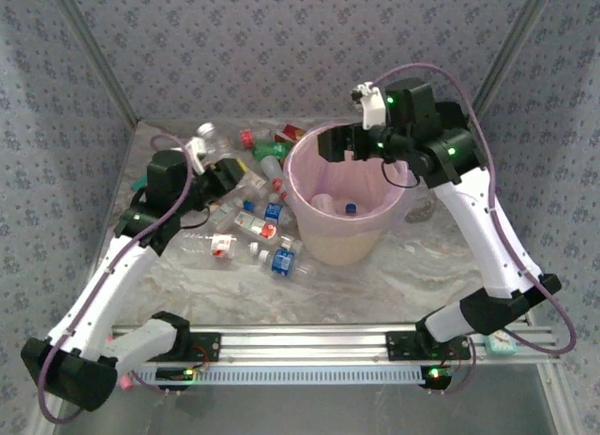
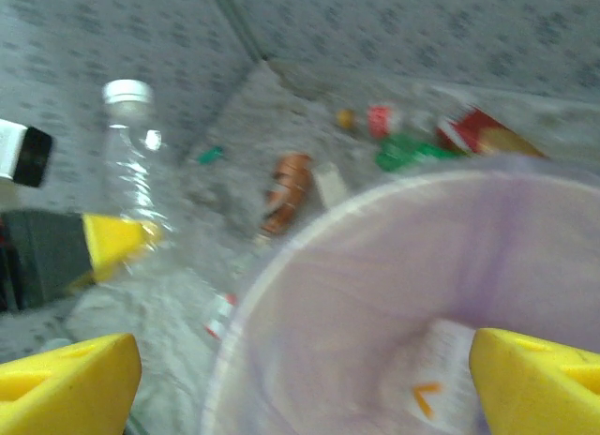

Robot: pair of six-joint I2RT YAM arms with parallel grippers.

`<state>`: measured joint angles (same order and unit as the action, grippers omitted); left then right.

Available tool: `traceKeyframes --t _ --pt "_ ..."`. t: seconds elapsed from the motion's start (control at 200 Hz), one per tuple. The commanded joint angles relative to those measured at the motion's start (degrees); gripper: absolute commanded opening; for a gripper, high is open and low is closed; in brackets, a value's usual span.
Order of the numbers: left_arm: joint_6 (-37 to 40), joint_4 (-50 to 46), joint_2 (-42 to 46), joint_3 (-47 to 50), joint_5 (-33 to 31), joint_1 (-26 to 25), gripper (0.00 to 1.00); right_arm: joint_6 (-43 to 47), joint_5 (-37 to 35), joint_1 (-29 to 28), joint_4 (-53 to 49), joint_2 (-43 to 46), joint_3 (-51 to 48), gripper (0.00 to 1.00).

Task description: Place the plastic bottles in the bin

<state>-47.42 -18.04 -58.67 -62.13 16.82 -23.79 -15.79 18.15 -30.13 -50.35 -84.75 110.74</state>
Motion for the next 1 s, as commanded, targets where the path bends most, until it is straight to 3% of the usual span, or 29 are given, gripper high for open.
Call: traceKeyframes --t 0.0,0.195,0.425,0.735,0.86,0.994 --pt "10.7 8.4 -0.2 -3.0 11.5 -2.4 0.41 -4.7 6.1 -2.6 5.9 -4.4 4.5 0.92" --pt "11.8 9.5 -4.6 -6.3 20.8 -6.0 0.41 -4.1 8.9 -6.6 4.8 -11.9 13.0 0.92" --pt "12.3 12.1 -5.0 -5.8 21.0 -9.0 0.41 -4.8 11.5 -6.9 3.9 -16.3 15.1 0.92" --pt "12.4 11.8 -5.0 -5.7 18.7 -9.2 0.43 -5.1 11.2 -6.9 3.8 -16.6 14.7 0.66" --pt "12.5 11.7 -4.9 -5.7 17.5 -9.2 0.49 -5.1 10.3 -6.9 3.9 -16.6 14.8 0.59" --pt "12.3 11.8 -4.7 -5.8 17.3 -9.7 0.74 -4.0 6.6 -7.1 3.2 -16.1 15.4 0.54"
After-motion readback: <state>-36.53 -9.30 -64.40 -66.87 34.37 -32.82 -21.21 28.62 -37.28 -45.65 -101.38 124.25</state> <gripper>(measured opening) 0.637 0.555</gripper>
